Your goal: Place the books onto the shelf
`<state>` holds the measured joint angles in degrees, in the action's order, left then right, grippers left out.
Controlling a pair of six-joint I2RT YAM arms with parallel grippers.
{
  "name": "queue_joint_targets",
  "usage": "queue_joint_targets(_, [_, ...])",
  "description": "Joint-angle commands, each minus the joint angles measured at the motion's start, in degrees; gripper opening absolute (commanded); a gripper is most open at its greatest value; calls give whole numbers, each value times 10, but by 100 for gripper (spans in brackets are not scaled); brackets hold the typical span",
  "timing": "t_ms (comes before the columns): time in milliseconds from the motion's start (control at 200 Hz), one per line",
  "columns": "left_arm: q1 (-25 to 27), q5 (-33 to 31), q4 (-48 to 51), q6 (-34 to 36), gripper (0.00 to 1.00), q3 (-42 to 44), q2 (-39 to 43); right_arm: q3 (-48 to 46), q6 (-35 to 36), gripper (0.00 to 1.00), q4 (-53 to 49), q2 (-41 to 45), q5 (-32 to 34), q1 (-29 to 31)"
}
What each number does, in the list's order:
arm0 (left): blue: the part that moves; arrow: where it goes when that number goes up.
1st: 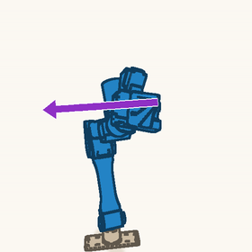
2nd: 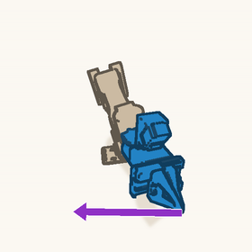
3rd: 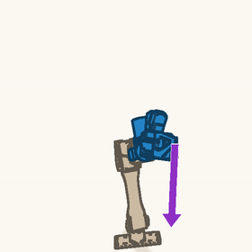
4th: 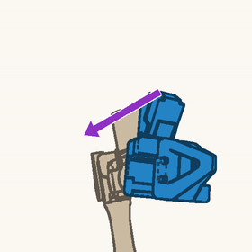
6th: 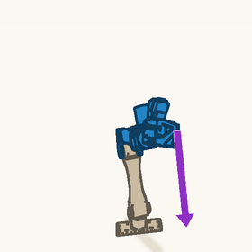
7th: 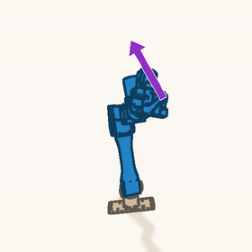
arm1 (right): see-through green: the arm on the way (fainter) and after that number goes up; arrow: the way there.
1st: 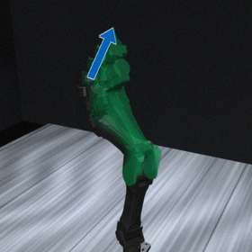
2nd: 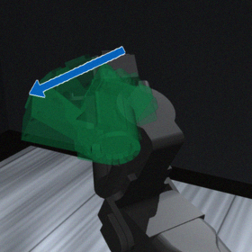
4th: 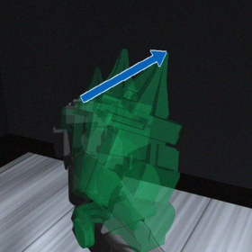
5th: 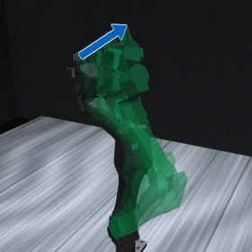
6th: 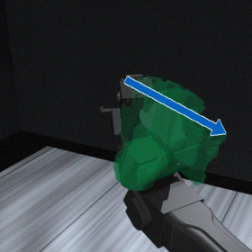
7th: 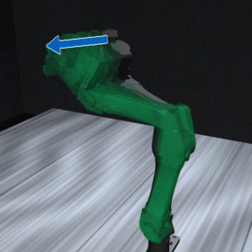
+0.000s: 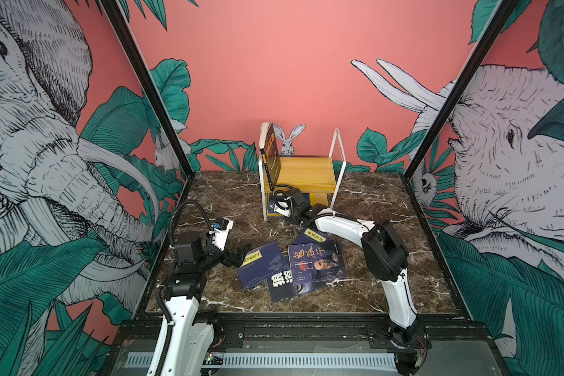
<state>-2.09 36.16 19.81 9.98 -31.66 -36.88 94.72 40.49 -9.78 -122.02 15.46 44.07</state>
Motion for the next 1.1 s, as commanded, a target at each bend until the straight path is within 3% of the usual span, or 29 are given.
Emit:
queue_joint_targets(0, [-3, 9, -7, 5, 99, 7, 5, 11, -9, 48, -4, 4, -13, -2])
queue_joint_targets(150, [-5, 9, -5, 7, 99, 9, 5, -5, -14, 51, -11, 32, -34, 3])
queue_joint_targets(300, [-6, 19, -4, -3, 99, 4, 2, -41, -74, 57, -37, 108, -61, 16])
queue_joint_targets(460, [0, 71, -36, -64, 99, 11, -1, -140, -195, 63, -36, 242, -89, 19])
queue_joint_targets(710, [51, 110, -59, -127, 99, -4, -53, -281, -406, 80, -88, 425, -66, 15])
queue_joint_targets(920, [103, 138, -60, -180, 98, -39, -149, -354, -559, 82, -179, 523, -29, 9])
queue_joint_targets(1095, [135, 154, -98, -247, 97, -42, -237, -430, -624, 84, -209, 595, -42, -2])
